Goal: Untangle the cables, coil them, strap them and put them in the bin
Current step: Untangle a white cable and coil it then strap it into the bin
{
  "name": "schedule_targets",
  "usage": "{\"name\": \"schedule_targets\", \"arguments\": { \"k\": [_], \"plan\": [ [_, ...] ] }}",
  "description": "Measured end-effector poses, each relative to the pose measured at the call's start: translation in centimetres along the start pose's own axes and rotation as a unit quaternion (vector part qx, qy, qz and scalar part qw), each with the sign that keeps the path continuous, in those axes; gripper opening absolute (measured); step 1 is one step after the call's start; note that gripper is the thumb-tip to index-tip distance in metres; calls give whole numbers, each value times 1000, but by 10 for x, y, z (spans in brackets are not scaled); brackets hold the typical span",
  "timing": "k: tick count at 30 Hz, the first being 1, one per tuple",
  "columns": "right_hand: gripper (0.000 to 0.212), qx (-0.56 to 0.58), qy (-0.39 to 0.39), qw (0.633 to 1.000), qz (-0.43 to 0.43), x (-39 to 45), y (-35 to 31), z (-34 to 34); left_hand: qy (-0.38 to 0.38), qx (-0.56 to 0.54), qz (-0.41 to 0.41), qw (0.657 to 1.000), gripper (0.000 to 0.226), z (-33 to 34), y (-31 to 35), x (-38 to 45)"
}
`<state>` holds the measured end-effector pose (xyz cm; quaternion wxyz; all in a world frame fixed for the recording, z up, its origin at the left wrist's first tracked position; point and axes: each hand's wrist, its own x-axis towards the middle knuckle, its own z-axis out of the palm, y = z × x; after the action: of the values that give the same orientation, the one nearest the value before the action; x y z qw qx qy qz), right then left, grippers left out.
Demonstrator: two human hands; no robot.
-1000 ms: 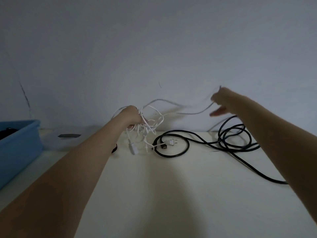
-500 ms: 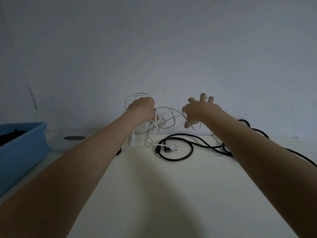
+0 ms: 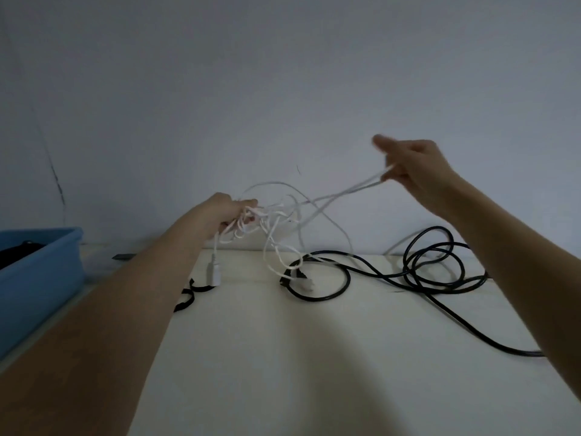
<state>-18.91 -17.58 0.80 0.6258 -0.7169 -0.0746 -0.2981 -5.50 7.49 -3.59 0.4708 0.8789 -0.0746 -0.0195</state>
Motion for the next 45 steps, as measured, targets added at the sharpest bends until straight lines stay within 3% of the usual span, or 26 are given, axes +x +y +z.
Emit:
{"name": "schedule_targets", "arguments": {
  "k": [3, 5, 6, 7, 9, 10, 11, 12, 13, 16, 17, 19, 21, 23, 26, 29, 33, 34, 36, 39, 41, 42, 45],
  "plan": [
    [44, -33, 142, 989, -1, 8, 12, -20, 28, -50, -10, 998, 28, -4, -5, 4],
    [46, -131, 149, 980, -14, 12, 21, -24, 40, -54, -2, 998, 36, -2, -5, 7],
    [47, -248, 117, 961, -13, 14, 26, -23, 40, -63, 0, 997, 39, 0, -4, 9],
    [46, -408, 53, 911, 3, 15, 31, -21, 37, -74, 2, 997, 40, 1, -2, 9],
    [33, -639, -87, 763, 52, 11, 41, -11, 15, -108, 5, 994, 40, 3, 4, 8],
    [24, -685, -130, 713, 77, 8, 47, -6, 1, -124, 14, 992, 39, 3, 8, 5],
    [19, -700, -148, 693, 87, 6, 52, -1, -13, -132, 28, 991, 37, 3, 11, 2],
    [20, -695, -143, 701, 77, 5, 54, 4, -25, -128, 43, 991, 36, 4, 15, 0],
    [21, -665, -129, 735, 38, 5, 54, 10, -36, -111, 55, 992, 34, 4, 18, -3],
    [51, -405, -149, 901, -48, 7, 42, 41, -82, -22, 87, 993, 39, 5, 31, -10],
    [65, -325, -177, 929, -34, 6, 33, 54, -110, -9, 96, 989, 43, 6, 37, -12],
    [69, -315, -216, 924, -33, 6, 25, 75, -171, -40, 104, 979, 44, 7, 47, -17],
    [46, -396, -197, 893, -88, 10, 29, 81, -197, -110, 98, 969, 40, 5, 51, -18],
    [23, -450, -171, 870, -110, 11, 33, 71, -183, -165, 76, 966, 61, -4, 48, -17],
    [17, -482, -132, 857, -125, 5, 39, 38, -144, -194, 40, 970, 45, -18, 32, -8],
    [18, -522, -72, 840, -133, 3, 46, 4, -84, -189, 31, 978, 80, -21, 16, 1],
    [17, -419, 71, 905, -11, 0, 65, -43, -23, -168, 20, 985, 67, -24, 7, 7],
    [17, -413, 108, 903, 38, -4, 70, -57, 6, -182, 10, 983, 59, -30, 2, 10],
    [17, -432, 141, 879, 146, -9, 79, -79, 46, -210, -4, 977, 20, -41, -6, 11],
    [20, -487, 29, 832, 266, -10, 80, -67, 57, -213, 12, 975, 21, -37, -4, 5],
    [36, -530, -106, 799, 264, -5, 75, -35, 35, -191, 39, 980, 58, -23, 11, -4],
    [45, -536, -149, 796, 237, -1, 70, -17, 15, -198, 56, 978, 67, -17, 20, -7],
    [50, -442, -215, 860, 134, 8, 46, 32, -46, -229, 100, 967, 82, -2, 45, -8]
  ]
}}
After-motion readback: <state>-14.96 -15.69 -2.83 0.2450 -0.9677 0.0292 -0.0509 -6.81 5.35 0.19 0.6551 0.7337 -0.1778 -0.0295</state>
